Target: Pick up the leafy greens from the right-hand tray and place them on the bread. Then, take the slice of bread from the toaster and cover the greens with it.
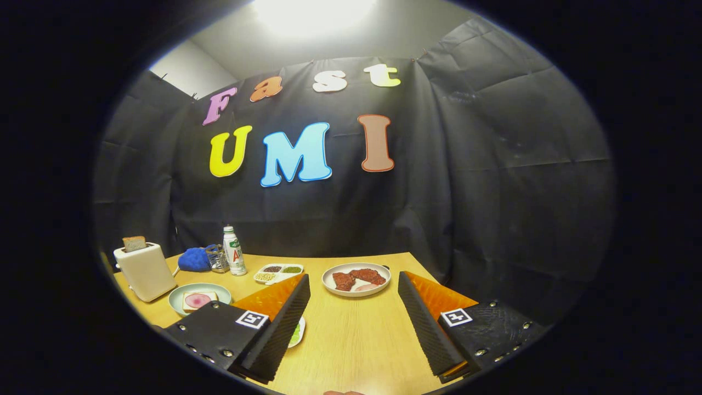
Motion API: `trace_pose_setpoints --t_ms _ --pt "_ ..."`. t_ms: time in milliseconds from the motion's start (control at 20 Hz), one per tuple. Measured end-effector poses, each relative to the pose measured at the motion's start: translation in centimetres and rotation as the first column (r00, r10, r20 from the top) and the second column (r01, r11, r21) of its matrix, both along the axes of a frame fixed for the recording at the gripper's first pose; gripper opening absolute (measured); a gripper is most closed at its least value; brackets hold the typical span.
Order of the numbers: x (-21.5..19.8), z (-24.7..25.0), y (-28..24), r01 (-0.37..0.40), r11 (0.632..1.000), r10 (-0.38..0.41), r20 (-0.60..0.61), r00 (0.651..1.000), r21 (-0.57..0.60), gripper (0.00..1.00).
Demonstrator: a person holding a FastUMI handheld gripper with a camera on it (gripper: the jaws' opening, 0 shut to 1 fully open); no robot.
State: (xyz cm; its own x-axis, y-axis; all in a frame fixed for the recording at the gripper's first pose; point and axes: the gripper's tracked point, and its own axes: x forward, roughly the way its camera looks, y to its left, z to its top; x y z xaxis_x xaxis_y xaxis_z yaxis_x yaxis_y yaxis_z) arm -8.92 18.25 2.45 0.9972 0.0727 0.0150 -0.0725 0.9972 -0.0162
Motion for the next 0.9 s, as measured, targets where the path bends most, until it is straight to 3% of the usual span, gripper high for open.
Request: trace_pose_setpoints --t_ms 500,900 --pt "-0.3 -6.3 7.0 -0.139 0.99 0.134 -0.162 0.978 -0.019 0.99" --pt "0.6 -11.0 10.3 -0.162 0.985 0.141 -0.268 0.953 -0.061 0.99"
